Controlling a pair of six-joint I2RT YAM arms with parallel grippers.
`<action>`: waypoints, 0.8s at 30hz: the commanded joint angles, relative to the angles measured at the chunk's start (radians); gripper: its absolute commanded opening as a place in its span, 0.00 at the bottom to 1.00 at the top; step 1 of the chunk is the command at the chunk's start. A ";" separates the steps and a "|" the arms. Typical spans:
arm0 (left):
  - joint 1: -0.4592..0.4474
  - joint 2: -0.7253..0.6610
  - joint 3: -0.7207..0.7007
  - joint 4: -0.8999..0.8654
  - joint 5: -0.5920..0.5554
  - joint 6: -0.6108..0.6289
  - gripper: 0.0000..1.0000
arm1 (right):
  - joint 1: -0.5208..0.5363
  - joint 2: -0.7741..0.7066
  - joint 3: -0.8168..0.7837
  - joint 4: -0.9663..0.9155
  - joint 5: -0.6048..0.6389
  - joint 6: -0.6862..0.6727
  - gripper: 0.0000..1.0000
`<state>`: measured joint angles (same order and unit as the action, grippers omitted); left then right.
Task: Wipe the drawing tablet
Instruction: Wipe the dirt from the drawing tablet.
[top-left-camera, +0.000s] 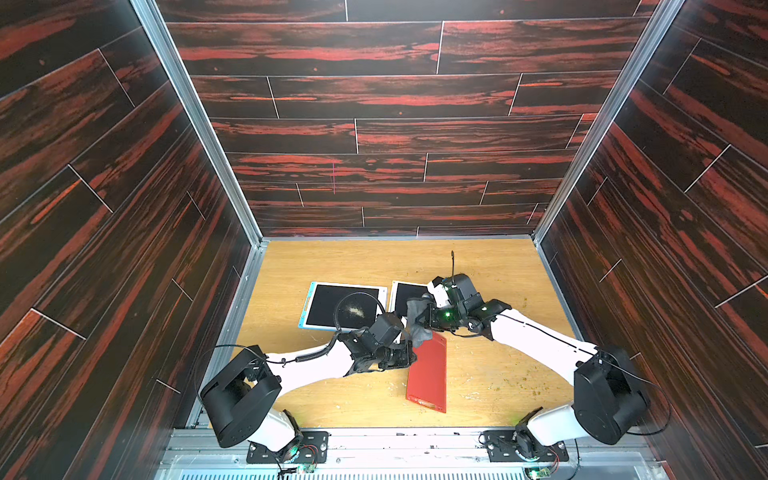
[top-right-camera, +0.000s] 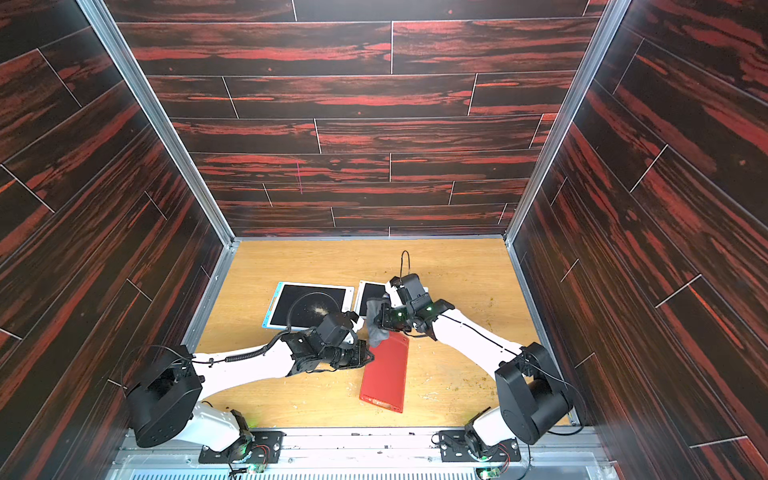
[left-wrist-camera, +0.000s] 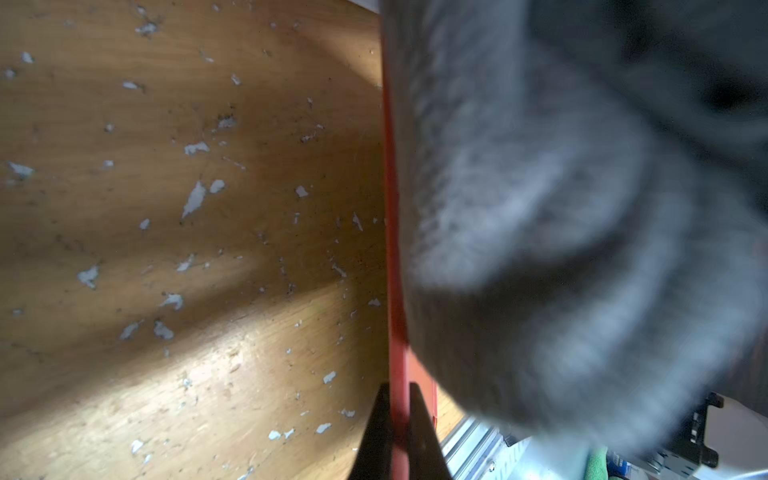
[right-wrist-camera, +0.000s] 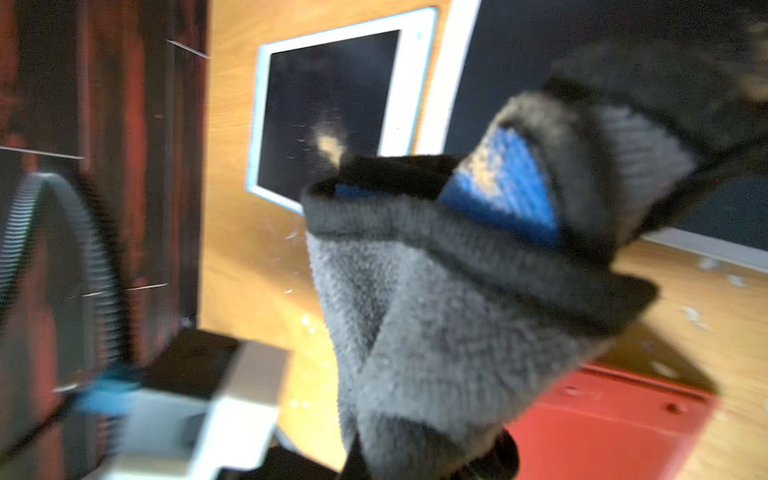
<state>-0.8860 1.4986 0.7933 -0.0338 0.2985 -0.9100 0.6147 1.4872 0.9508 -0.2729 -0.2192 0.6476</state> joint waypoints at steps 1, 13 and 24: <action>-0.012 -0.002 0.007 -0.041 -0.019 0.033 0.00 | -0.014 0.022 -0.111 -0.073 0.146 -0.044 0.00; -0.013 0.008 0.019 -0.043 -0.025 0.034 0.00 | 0.020 -0.102 -0.311 -0.121 0.269 -0.047 0.00; -0.012 0.009 0.027 -0.045 -0.028 0.036 0.00 | 0.294 -0.177 -0.354 -0.199 0.048 0.057 0.00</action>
<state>-0.8886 1.5017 0.8028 -0.0559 0.2935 -0.9089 0.8303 1.3193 0.6460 -0.4477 0.0360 0.6483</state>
